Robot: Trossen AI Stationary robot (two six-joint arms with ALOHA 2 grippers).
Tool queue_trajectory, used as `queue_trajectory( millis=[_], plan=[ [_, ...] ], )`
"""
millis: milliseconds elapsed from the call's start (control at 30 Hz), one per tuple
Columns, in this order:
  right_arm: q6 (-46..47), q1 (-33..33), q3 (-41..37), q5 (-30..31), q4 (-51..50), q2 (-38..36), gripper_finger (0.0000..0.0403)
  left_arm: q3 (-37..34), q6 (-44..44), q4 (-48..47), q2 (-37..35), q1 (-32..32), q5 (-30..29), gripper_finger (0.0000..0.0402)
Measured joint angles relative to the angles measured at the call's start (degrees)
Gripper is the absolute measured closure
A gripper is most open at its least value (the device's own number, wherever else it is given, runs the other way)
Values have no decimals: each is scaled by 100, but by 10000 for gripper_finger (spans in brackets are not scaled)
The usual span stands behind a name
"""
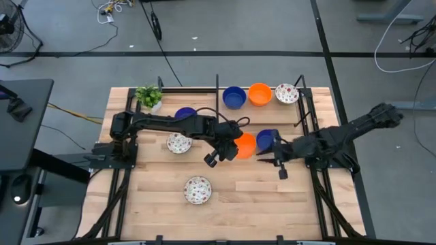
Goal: Pick & Place Mini bowls
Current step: Stack the orange bowl on top of the other orange bowl on the shelf
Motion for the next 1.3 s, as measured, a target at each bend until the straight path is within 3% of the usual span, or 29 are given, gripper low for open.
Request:
queue_trajectory(
  millis=[233,400,533,767,933,1100,1300],
  plan=[
    [-1148,-909,450,-776,-463,929,236,0,-4,5,0,-52,-20,395],
    [-1386,-1289,811,-1433,-796,1514,225,0,-8,16,0,-72,-12,391],
    [-1402,-1413,964,-1853,-824,1740,259,0,-6,24,0,-71,0,392],
    [-1396,-1417,966,-2045,-1034,1767,384,-1,-149,253,2,-68,-165,367],
    [-1472,-1670,793,-1639,-1166,1764,389,2,-587,219,-65,-66,-671,303],
    [-2027,-2831,714,-1407,-1070,1707,397,4,-1237,-644,-353,-70,-1367,238],
    [-2425,-4855,714,-1467,-404,1695,399,-103,-2540,-1655,-880,-20,-247,219]
  ],
)
